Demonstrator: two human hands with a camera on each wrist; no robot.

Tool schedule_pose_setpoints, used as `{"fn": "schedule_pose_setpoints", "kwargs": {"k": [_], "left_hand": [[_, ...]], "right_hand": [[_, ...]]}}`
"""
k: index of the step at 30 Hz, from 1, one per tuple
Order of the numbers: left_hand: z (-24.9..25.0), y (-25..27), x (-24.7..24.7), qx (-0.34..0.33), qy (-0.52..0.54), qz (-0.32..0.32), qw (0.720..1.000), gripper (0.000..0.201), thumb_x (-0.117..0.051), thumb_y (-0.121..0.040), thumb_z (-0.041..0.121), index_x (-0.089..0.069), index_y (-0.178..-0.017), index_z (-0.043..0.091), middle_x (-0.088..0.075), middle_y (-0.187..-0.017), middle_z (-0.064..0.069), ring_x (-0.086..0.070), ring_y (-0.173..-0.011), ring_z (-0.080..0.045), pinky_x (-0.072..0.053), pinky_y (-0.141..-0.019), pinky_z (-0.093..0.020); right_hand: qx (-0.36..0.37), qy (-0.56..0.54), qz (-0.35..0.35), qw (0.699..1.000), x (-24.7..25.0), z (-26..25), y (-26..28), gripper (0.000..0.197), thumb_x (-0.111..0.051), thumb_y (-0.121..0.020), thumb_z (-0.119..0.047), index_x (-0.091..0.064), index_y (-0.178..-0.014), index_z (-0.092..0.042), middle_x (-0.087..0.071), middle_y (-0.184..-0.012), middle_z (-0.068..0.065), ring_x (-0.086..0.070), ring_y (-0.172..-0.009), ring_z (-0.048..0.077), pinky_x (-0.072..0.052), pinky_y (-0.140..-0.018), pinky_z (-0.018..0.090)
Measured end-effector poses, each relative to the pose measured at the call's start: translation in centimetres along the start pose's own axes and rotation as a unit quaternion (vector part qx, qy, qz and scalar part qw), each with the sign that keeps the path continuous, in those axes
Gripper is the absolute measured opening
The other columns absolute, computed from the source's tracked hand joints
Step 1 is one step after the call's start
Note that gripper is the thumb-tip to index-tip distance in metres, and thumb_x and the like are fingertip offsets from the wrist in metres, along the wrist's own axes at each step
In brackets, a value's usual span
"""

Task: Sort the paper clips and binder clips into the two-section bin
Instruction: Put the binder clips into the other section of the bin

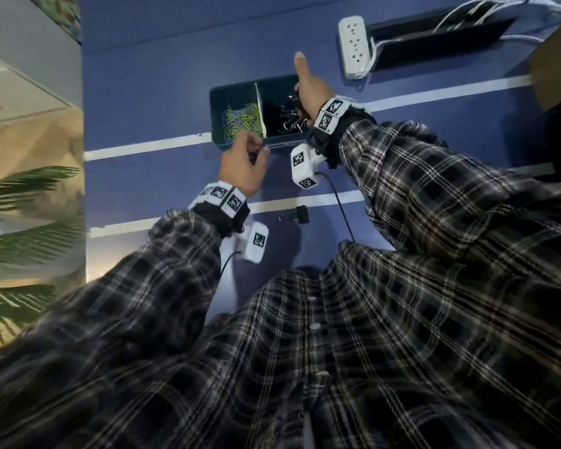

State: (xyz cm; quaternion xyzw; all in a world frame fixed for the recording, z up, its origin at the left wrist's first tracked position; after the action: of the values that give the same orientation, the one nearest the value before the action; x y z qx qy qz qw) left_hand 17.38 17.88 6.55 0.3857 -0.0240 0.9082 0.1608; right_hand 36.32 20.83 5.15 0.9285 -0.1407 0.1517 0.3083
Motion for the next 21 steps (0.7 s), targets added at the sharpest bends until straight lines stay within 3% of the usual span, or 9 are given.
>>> {"fn": "schedule_pose_setpoints", "kwargs": {"k": [3, 5, 8, 10, 12, 14, 16, 18, 21], "left_hand": [[0.7, -4.0, 0.4, 0.014, 0.001, -0.013, 1.000, 0.025, -0.047, -0.094, 0.020, -0.056, -0.118, 0.019, -0.061, -0.083, 0.008, -0.056, -0.068, -0.009, -0.043, -0.067, -0.014], [0.6, -6.5, 0.2, 0.025, -0.009, -0.017, 0.999, 0.029, -0.046, -0.092, 0.020, -0.060, -0.117, 0.022, -0.067, -0.100, 0.004, -0.062, -0.086, -0.015, -0.048, -0.080, -0.019], [0.4, -9.1, -1.1, 0.069, 0.029, -0.043, 0.996, 0.032, -0.053, -0.088, 0.023, -0.060, -0.119, 0.023, -0.067, -0.113, 0.002, -0.065, -0.100, -0.017, -0.051, -0.093, -0.031], [0.8, -9.8, -2.3, 0.090, 0.060, -0.069, 0.992, 0.038, -0.058, -0.086, 0.022, -0.057, -0.124, 0.026, -0.064, -0.117, 0.006, -0.063, -0.103, -0.013, -0.050, -0.096, -0.029], [1.5, -9.6, -2.7, 0.090, 0.058, -0.076, 0.991, 0.042, -0.059, -0.086, 0.022, -0.055, -0.127, 0.030, -0.061, -0.120, 0.007, -0.059, -0.103, -0.009, -0.046, -0.095, -0.022], [3.2, -8.3, -2.5, 0.010, -0.019, -0.045, 0.999, 0.036, -0.056, -0.086, 0.024, -0.059, -0.122, 0.027, -0.062, -0.120, 0.002, -0.058, -0.107, -0.013, -0.042, -0.096, -0.021], [5.1, -5.6, -3.8, -0.112, -0.069, -0.038, 0.991, 0.029, -0.050, -0.086, 0.026, -0.063, -0.111, 0.021, -0.063, -0.112, -0.004, -0.057, -0.106, -0.021, -0.044, -0.096, -0.031], [4.4, -1.9, -7.3, -0.170, -0.089, -0.115, 0.975, 0.027, -0.050, -0.085, 0.030, -0.062, -0.106, 0.019, -0.059, -0.104, -0.005, -0.056, -0.098, -0.023, -0.047, -0.089, -0.037], [0.3, 4.1, -12.7, -0.148, -0.170, -0.267, 0.937, 0.045, -0.060, -0.082, 0.044, -0.056, -0.121, 0.020, -0.051, -0.114, -0.008, -0.052, -0.108, -0.028, -0.047, -0.091, -0.043]], "right_hand": [[-0.016, -0.057, -0.037, 0.998, -0.7, 0.3, 0.6, 0.082, -0.021, -0.079, -0.084, -0.054, -0.121, -0.022, -0.057, -0.111, 0.002, -0.059, -0.096, 0.023, -0.053, -0.086, 0.038], [-0.019, -0.099, -0.045, 0.994, -0.8, 0.8, 0.5, 0.094, -0.027, -0.075, -0.086, -0.051, -0.133, -0.016, -0.057, -0.125, 0.006, -0.059, -0.107, 0.026, -0.055, -0.086, 0.041], [0.000, -0.141, 0.018, 0.990, 1.7, 1.9, 0.3, 0.075, -0.033, -0.086, -0.075, -0.067, -0.106, -0.011, -0.069, -0.108, 0.005, -0.067, -0.096, 0.022, -0.059, -0.078, 0.042], [0.018, -0.143, 0.081, 0.986, 4.2, 3.7, 0.4, 0.060, -0.035, -0.090, -0.068, -0.072, -0.082, -0.021, -0.074, -0.090, -0.001, -0.070, -0.086, 0.017, -0.059, -0.076, 0.040], [0.023, -0.075, 0.152, 0.985, 7.1, 6.4, 0.8, 0.052, -0.041, -0.093, -0.058, -0.073, -0.077, -0.021, -0.074, -0.089, 0.001, -0.068, -0.092, 0.021, -0.053, -0.085, 0.037], [0.016, 0.033, 0.183, 0.982, 9.3, 9.7, 1.4, 0.033, -0.052, -0.092, -0.041, -0.073, -0.098, -0.016, -0.072, -0.106, 0.007, -0.062, -0.106, 0.026, -0.045, -0.093, 0.031], [0.012, 0.115, 0.152, 0.982, 9.9, 13.1, 1.8, 0.036, -0.061, -0.086, -0.031, -0.066, -0.118, -0.015, -0.067, -0.121, 0.008, -0.058, -0.115, 0.025, -0.041, -0.101, 0.029], [0.029, 0.169, 0.102, 0.980, 9.1, 15.5, 2.2, 0.050, -0.067, -0.080, -0.025, -0.059, -0.129, -0.014, -0.061, -0.130, 0.010, -0.053, -0.122, 0.027, -0.038, -0.107, 0.031], [0.045, 0.253, 0.058, 0.965, 7.4, 17.7, 3.0, 0.066, -0.067, -0.079, -0.024, -0.046, -0.141, -0.016, -0.052, -0.135, 0.014, -0.042, -0.129, 0.032, -0.034, -0.109, 0.036]]}}
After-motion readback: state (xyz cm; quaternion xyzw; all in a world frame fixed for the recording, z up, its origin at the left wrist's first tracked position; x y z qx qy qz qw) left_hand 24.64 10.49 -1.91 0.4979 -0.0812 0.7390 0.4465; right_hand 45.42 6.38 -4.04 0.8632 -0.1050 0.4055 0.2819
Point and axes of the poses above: each hand's wrist, its own y-axis away from the middle knuckle, its own x-axis out of the back of the hand, z = x × y, the point moved 10 cm from there along -y, towards the middle knuckle
